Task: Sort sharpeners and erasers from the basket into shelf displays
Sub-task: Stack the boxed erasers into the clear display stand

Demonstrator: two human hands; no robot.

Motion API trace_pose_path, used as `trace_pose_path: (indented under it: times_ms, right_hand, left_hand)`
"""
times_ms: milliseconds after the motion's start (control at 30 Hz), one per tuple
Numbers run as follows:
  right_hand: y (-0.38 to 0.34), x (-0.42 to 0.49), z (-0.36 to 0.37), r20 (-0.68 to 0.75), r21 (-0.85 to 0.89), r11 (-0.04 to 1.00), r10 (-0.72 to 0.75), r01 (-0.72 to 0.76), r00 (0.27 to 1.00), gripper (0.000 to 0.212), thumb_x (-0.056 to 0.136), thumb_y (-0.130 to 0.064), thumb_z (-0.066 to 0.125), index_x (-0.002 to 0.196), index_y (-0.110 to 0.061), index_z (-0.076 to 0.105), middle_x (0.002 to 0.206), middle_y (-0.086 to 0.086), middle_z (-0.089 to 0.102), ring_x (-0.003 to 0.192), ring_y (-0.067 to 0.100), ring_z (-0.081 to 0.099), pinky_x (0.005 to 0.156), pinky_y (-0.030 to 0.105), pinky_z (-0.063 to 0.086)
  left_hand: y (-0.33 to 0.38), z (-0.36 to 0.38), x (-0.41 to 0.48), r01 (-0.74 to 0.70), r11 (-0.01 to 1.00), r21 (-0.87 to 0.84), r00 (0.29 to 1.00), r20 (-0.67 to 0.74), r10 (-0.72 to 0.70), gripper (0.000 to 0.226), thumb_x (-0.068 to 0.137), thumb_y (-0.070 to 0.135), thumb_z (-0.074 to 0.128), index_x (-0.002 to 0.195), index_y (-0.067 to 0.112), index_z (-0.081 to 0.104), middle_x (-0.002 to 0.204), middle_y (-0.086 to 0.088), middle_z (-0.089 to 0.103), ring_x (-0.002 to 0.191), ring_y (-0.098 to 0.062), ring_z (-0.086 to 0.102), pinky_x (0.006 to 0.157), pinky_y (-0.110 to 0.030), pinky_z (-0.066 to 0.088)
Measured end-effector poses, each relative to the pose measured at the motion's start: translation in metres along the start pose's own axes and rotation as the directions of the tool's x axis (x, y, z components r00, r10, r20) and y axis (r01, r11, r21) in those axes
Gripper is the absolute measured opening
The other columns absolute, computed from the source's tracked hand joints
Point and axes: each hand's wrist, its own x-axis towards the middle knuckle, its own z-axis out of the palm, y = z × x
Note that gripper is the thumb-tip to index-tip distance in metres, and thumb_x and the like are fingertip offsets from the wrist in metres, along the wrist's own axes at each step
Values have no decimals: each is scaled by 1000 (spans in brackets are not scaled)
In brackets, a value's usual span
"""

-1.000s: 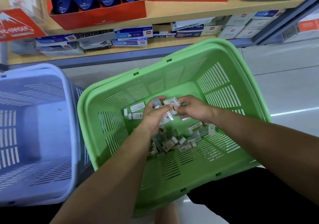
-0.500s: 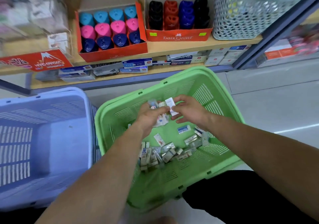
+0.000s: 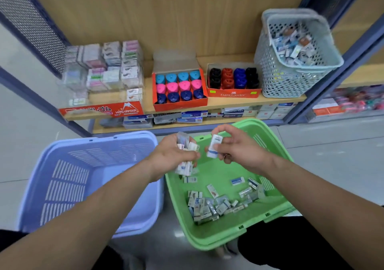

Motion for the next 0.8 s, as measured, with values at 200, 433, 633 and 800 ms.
trace_pose_path:
  times_ms: [200,433,633,800]
  right_hand:
    - [-38,0,63,144,193,979,-92,63,985,8,101,-9,54,102,-9,61,105,14,73,74,15,56,66,25,42]
    - [-69,19,113,210,4,982,-188,191,960,37,93,10,60,120,-14,62,121,4,73,101,16,70,79,26,56]
    - [-85,36,140,176,-121,960,-228,251,958,43,81,6,77,115,-18,67,115,1,73,104,11,71,82,22,53]
    - [-90,54,159,92,-77,978,-189,196,978,36,78,7,80,106,-10,65,87,2,74,74,18,72,65,27,57]
  left_hand:
    - [8,-56,-54,-21,994,104,998,-64,28,19,78,6,82,88,12,66,71,-7,67,61,-20,63,50,-22,46]
    - [10,-112,-92,-24,985,171,985,-165,53,18,80,2,79,89,8,65,61,1,65,57,-17,65,49,-26,50]
    - [8,-144,-98,-1,984,180,969,-244,45,28,76,5,82,96,12,64,64,-1,69,60,-20,69,51,-30,54]
    - [13,-170,-97,-6,978,207,958,-279,65,31,75,6,82,98,15,63,71,-5,73,64,-22,71,65,-46,61]
